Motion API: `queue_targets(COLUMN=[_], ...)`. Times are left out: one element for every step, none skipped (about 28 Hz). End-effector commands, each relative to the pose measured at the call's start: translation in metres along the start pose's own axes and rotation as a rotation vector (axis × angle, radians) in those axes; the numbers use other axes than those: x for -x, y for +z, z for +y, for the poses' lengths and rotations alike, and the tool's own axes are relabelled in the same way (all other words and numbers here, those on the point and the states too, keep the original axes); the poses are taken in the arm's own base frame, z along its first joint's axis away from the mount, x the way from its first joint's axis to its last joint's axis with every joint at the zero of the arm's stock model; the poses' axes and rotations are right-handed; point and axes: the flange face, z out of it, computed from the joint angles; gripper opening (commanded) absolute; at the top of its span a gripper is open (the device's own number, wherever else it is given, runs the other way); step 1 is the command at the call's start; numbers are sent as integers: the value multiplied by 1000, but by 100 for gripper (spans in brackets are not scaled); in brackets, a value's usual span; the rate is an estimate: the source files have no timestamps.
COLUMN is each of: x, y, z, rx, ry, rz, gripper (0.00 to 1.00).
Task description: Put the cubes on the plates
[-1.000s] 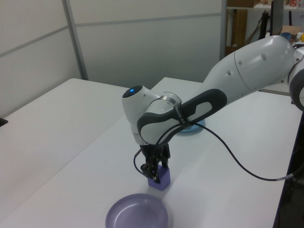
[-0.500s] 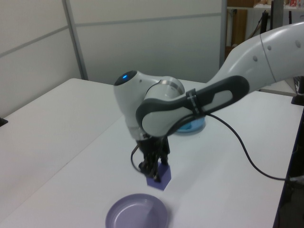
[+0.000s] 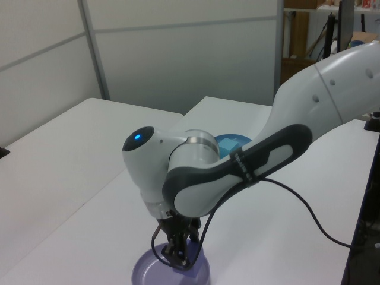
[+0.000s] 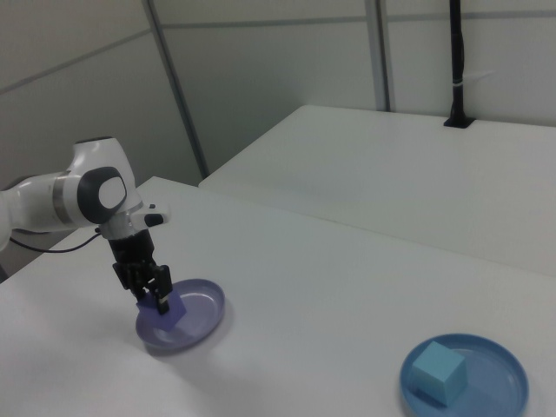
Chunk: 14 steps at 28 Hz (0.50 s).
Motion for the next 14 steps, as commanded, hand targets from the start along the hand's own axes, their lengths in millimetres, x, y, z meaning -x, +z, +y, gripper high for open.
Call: queue_targets(x=[-16,-19,-19,-18,-16,-15,-13,-13,-12,-11,-9,-6,-4,-2], y=[15,19,19,20,20,18,15,13,10,5,-3,-17,-23,-30], z=[-5,-5,-5,-7,-9,-11,-11,-11,-10,-7,-4,3,8,14], rx=[27,36,44,51,57,58,60,61,60,57,54,47,47,44], ry=[-2,12,24,33,43,49,54,57,60,71,80,91,98,105], rz=[40,46,50,50,50,53,56,55,56,62,72,88,90,94], gripper=[33,52,71,92,100,100,100,100,100,100,100,100,100,100])
